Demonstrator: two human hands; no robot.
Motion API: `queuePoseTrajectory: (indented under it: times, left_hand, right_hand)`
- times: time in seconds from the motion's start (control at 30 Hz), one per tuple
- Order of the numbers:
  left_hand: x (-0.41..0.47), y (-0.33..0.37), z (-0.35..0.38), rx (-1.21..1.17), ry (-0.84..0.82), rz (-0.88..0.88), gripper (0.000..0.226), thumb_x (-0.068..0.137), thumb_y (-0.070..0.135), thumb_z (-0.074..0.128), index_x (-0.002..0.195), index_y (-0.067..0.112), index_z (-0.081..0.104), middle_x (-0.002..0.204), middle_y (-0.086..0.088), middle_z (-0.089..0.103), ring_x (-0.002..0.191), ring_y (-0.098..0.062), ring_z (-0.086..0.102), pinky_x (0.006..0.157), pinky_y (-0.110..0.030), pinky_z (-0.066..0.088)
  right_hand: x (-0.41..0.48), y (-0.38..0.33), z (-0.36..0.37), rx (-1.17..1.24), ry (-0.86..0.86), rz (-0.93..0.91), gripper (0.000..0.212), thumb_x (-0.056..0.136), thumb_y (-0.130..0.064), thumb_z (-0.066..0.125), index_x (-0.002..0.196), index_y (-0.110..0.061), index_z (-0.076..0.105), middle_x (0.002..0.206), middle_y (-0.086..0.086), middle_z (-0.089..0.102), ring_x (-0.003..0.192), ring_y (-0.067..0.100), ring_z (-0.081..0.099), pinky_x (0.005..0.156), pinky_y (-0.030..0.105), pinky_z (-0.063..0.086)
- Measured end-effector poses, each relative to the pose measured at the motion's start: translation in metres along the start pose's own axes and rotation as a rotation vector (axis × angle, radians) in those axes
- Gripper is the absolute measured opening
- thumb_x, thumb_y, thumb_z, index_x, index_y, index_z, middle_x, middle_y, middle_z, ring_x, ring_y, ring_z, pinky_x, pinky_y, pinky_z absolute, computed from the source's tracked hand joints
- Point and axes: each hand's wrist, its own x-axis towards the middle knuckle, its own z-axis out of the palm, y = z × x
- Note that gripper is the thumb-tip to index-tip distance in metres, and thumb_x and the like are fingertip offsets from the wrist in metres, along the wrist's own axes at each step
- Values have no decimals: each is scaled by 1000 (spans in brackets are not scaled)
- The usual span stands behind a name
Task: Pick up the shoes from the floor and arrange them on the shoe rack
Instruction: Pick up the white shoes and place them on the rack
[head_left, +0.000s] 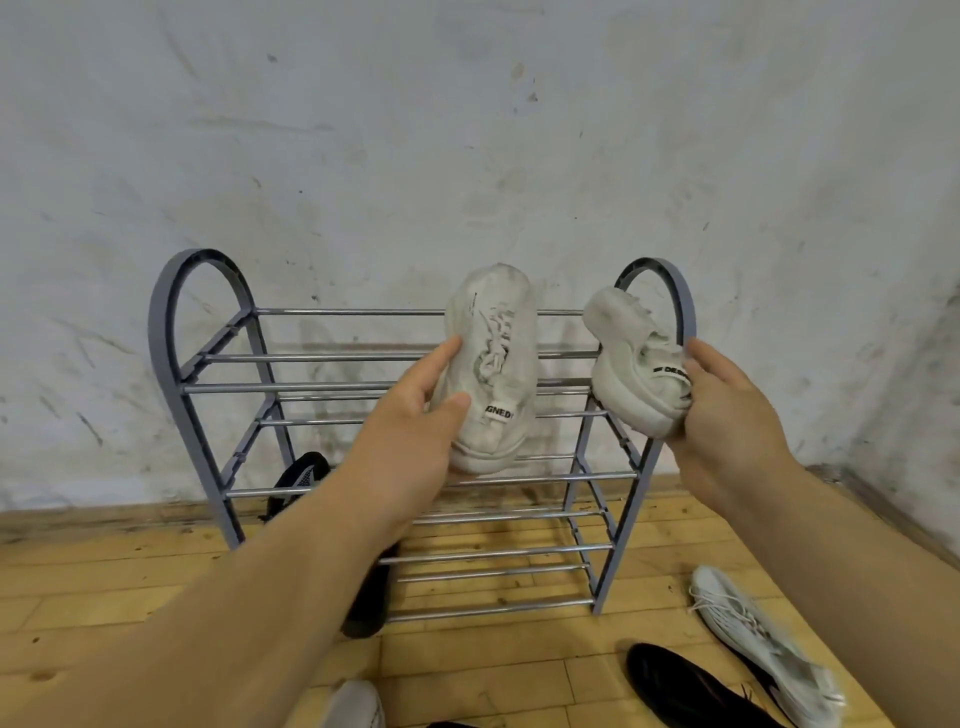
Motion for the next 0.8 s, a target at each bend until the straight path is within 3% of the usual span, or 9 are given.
queuePoseTrajectory:
  times: [0.07, 0.23, 0.33, 0.43, 0.57, 0.7, 0.8]
  left_hand:
    - [-14, 7, -23, 45, -97, -2, 48, 109, 13, 49, 142, 47, 56, 131, 15, 71, 118, -16, 70, 104, -50, 54]
    - [-48, 11, -60, 211, -352, -132, 42, 110, 18, 45, 140, 45, 57, 128, 12, 73, 113, -20, 72, 91, -47, 61]
    - [-57, -1, -64, 380, -401, -244, 39, 110, 22, 47, 139, 48, 56, 124, 16, 74, 107, -20, 74, 83, -42, 63]
    - [-61, -16, -65, 535, -448, -380, 41, 110, 24, 48, 146, 44, 53, 129, 6, 69, 104, -28, 74, 78, -44, 64]
    - [-62, -34, -62, 805, -539, -496, 40, 110, 28, 46, 148, 41, 49, 128, 4, 60, 66, -9, 66, 55, -28, 58]
    - [-58, -69, -53, 874, -545, -601, 47, 109, 21, 45, 153, 36, 44, 143, -6, 55, 86, -22, 65, 58, -28, 59]
    - [-59, -107, -43, 764, -541, -702, 59, 107, 4, 44, 157, 34, 37, 145, 4, 43, 114, -29, 60, 77, -42, 62]
  right_hand:
    - [-5, -7, -10, 62, -45, 26, 41, 109, -11, 48, 147, -24, 52, 115, -6, 71, 99, 13, 75, 81, 33, 62]
    - [-22, -15, -27, 91, -143, 72, 37, 107, -11, 51, 143, -20, 57, 121, 2, 76, 107, 19, 75, 89, 37, 58]
    - [-35, -20, -33, -1, -218, 94, 33, 106, -12, 52, 135, -22, 65, 120, 2, 77, 109, 20, 74, 95, 39, 55]
    - [-46, -24, -40, -170, -306, 109, 32, 107, -13, 49, 129, -22, 70, 118, 1, 77, 106, 20, 75, 89, 38, 58]
    - [-51, -22, -57, -403, -424, 158, 30, 106, -11, 49, 121, -19, 73, 114, 1, 78, 97, 18, 76, 70, 28, 62]
    - [-42, -14, -77, -642, -520, 304, 30, 106, -10, 50, 121, -17, 75, 119, 3, 77, 102, 23, 75, 69, 28, 62]
    - [-37, 11, -86, -817, -558, 444, 25, 105, -9, 55, 120, -15, 75, 125, -1, 73, 104, 19, 75, 75, 29, 61]
